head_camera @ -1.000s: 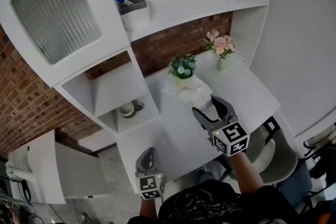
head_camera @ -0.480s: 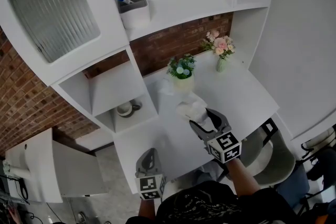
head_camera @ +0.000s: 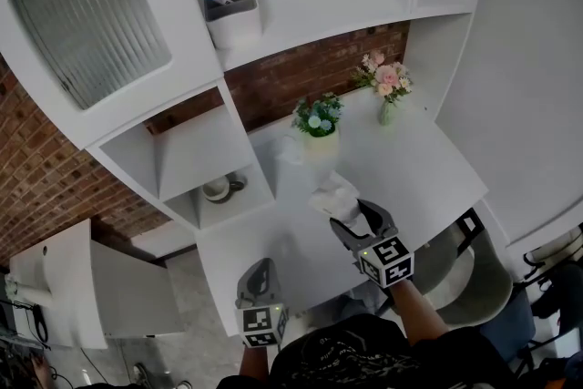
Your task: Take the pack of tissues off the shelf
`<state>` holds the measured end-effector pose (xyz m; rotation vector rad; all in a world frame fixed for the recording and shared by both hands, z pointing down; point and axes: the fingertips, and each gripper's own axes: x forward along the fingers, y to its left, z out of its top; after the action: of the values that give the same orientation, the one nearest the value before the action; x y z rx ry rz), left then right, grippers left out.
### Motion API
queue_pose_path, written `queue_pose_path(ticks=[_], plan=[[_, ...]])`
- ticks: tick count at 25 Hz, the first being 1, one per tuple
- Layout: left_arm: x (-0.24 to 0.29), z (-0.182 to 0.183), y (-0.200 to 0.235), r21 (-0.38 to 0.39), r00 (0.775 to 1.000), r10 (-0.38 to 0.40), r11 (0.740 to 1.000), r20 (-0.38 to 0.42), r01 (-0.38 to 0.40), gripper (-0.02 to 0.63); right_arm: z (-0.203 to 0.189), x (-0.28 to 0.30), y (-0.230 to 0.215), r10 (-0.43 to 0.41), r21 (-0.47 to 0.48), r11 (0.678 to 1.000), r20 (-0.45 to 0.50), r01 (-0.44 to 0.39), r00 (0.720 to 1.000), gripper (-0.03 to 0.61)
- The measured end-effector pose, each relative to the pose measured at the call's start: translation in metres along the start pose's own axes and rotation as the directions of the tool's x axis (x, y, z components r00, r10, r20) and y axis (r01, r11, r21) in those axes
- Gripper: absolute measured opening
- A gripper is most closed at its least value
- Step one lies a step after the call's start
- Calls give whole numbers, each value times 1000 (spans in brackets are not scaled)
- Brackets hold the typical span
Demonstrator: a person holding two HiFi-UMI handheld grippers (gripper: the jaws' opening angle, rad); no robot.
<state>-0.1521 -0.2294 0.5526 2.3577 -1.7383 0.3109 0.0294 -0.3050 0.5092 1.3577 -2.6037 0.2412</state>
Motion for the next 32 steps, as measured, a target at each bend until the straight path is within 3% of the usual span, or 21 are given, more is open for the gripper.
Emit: queue_pose_path(ticks=[19,32], plan=[[9,-16,-3,-14,997,22,1000,-79,-23,12,-71,21,-5,30,-5,1000,-148,-31,989,281],[18,-5,-2,-65,998,56,996,-38,-58,12,-98,38,-5,61,-4,998,-213,-63,975,281]])
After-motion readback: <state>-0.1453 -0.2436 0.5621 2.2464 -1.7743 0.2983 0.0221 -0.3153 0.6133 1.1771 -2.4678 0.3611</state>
